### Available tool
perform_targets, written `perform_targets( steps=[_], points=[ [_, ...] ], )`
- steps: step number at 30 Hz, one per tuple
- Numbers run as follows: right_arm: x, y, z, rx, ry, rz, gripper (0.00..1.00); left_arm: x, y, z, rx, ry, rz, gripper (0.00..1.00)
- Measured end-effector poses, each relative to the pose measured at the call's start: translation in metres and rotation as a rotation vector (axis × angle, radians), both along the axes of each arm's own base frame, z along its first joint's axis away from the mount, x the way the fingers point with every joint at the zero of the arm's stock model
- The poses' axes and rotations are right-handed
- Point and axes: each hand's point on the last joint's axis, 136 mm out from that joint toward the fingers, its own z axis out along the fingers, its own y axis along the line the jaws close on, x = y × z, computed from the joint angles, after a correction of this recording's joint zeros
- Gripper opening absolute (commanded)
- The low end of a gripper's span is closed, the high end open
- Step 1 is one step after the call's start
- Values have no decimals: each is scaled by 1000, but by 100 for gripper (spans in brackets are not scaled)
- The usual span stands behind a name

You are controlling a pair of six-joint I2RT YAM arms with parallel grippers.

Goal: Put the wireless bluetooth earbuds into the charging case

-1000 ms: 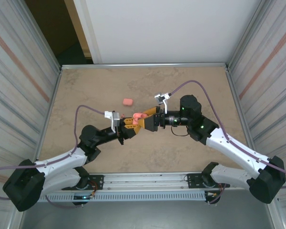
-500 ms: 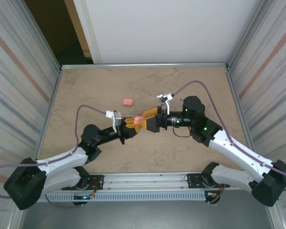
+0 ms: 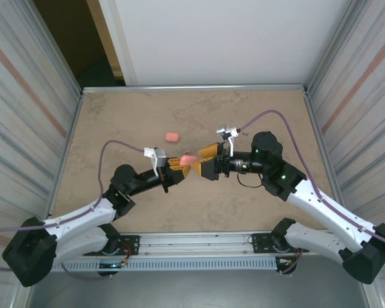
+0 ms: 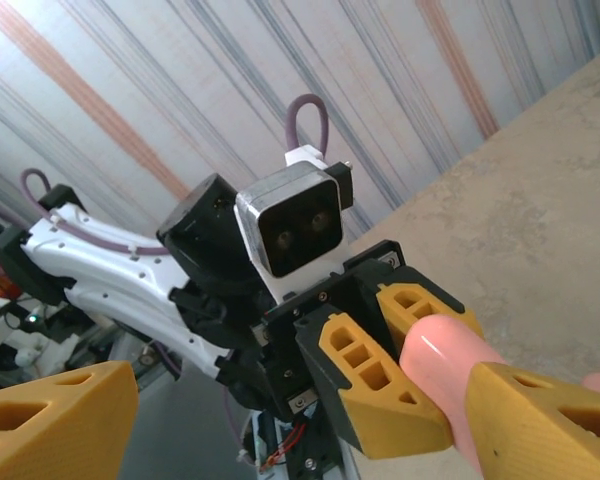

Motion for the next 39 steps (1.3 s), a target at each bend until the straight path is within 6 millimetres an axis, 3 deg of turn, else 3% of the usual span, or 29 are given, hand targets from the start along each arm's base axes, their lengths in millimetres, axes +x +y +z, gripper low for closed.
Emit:
perform_targets(
  steps=[4, 13, 20, 27, 39],
  points=[
    [2, -6, -2, -17, -9, -38, 85, 15, 16, -3, 42, 34, 72, 0],
    [14, -13, -17, -79, 19, -120, 87, 80, 106, -33, 76, 228, 382, 0],
    [30, -13, -45, -164, 74, -180, 89, 104, 161, -60, 77, 399, 525, 0],
    [49, -7, -94, -295, 175, -224, 94, 124, 179, -85, 107, 561, 556, 0],
    [73, 10, -163, -555, 267, -292, 95, 156, 177, -148, 220, 791, 511, 0]
  ],
)
